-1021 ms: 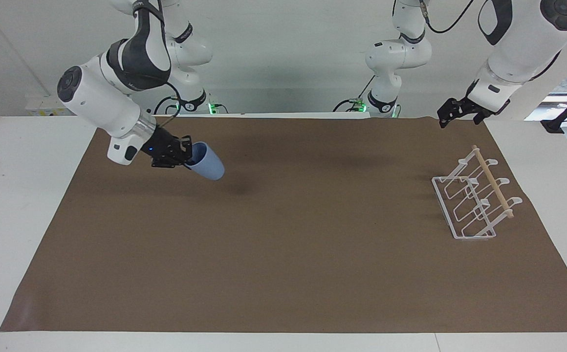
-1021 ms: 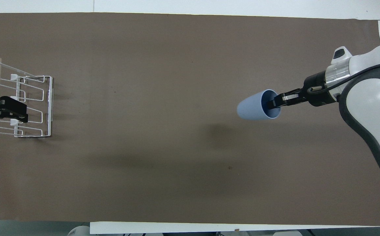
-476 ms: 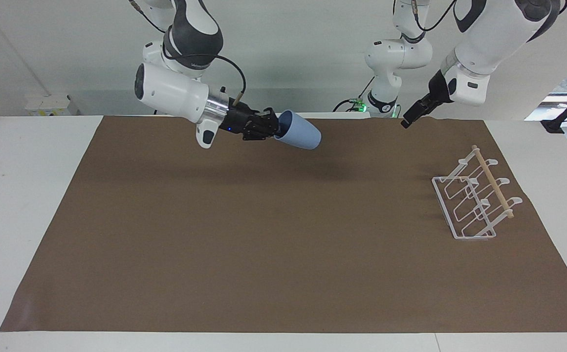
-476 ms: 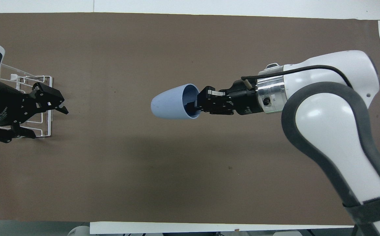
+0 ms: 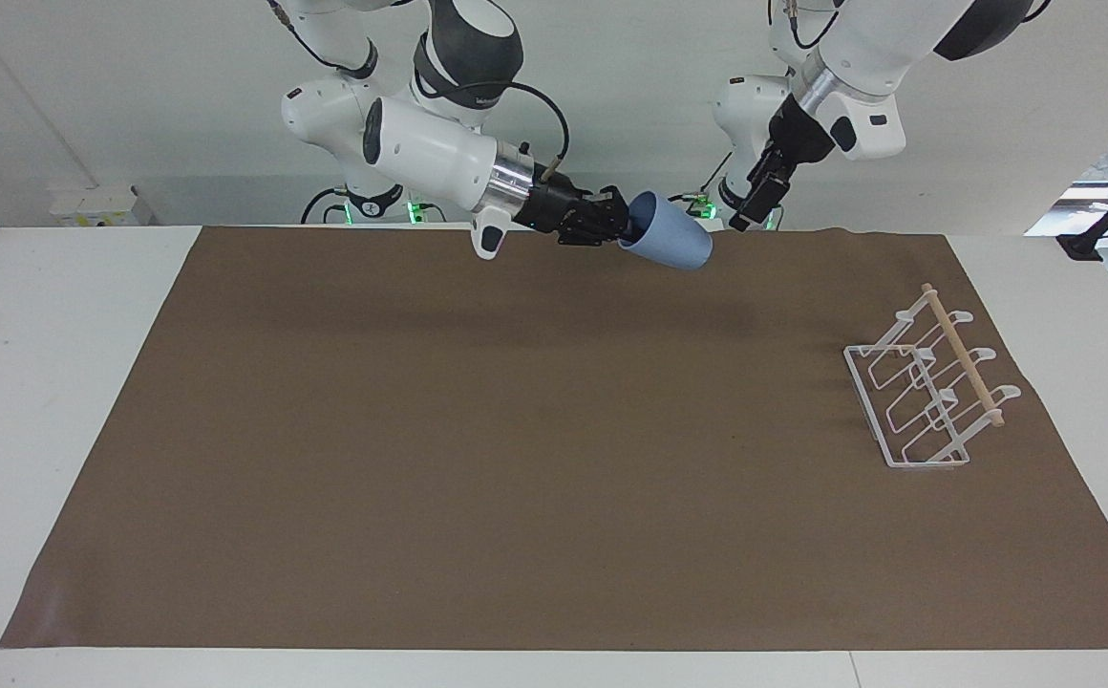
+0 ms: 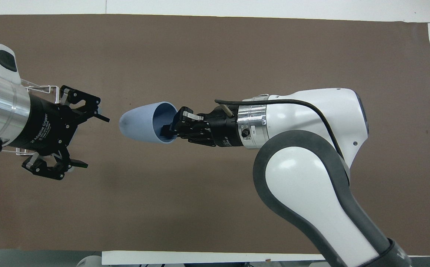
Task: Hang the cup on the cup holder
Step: 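Close the left gripper around the cup base held by the right gripper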
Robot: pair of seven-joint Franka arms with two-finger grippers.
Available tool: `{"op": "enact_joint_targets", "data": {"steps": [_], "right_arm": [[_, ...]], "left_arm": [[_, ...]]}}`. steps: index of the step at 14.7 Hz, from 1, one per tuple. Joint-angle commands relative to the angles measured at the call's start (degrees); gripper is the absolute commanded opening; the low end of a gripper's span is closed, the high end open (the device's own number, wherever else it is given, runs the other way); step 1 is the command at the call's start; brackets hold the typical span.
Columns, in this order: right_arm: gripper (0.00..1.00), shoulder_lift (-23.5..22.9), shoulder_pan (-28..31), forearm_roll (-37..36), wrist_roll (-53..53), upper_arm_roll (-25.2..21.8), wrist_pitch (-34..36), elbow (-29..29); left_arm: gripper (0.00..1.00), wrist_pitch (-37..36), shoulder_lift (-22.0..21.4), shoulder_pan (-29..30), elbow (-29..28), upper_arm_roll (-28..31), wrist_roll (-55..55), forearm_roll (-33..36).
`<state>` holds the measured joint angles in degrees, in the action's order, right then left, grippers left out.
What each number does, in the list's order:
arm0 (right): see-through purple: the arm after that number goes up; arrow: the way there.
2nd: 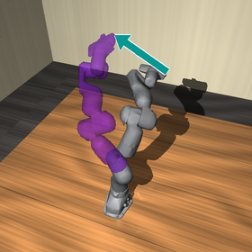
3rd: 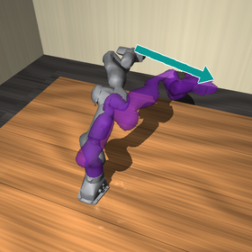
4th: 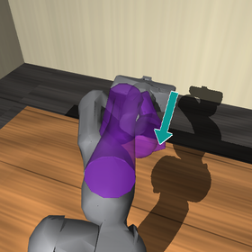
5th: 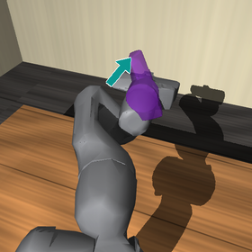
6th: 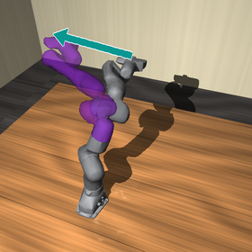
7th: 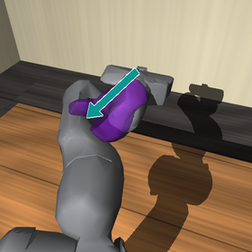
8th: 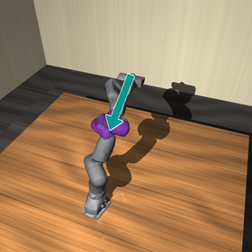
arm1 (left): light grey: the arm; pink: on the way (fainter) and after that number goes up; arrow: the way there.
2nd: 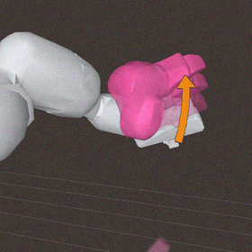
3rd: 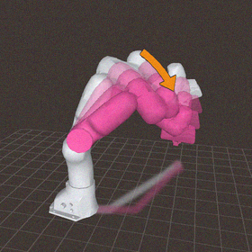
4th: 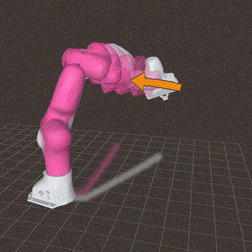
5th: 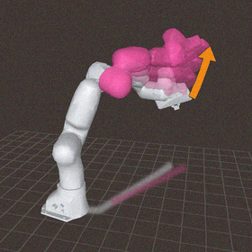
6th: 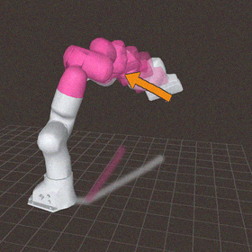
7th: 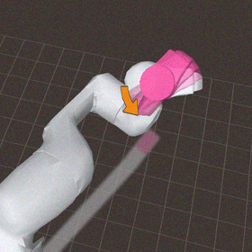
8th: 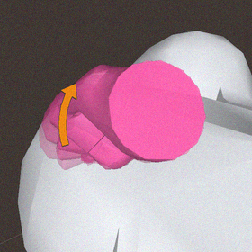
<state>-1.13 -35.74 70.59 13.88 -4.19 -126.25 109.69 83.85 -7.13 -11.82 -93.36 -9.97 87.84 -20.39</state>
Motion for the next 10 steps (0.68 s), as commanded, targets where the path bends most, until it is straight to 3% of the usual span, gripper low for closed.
{"op": "enact_joint_targets", "data": {"steps": [1,4,10], "right_arm": [[0.0,0.16,0.23,2.18,0.27,0.41,-0.14,0.0],[0.0,0.16,0.32,2.27,0.18,0.59,-0.14,0.0],[0.0,0.16,0.32,2.18,0.1,0.59,0.12,0.0]], "left_arm": [[1.0,1.92,-0.25,-0.13,-0.42,0.48,8.11,-4.99],[1.0,7.71,-0.25,0.31,-1.21,0.57,14.72,-9.31],[1.0,15.19,-0.52,-3.12,-6.65,0.3,12.63,-9.31]]}}
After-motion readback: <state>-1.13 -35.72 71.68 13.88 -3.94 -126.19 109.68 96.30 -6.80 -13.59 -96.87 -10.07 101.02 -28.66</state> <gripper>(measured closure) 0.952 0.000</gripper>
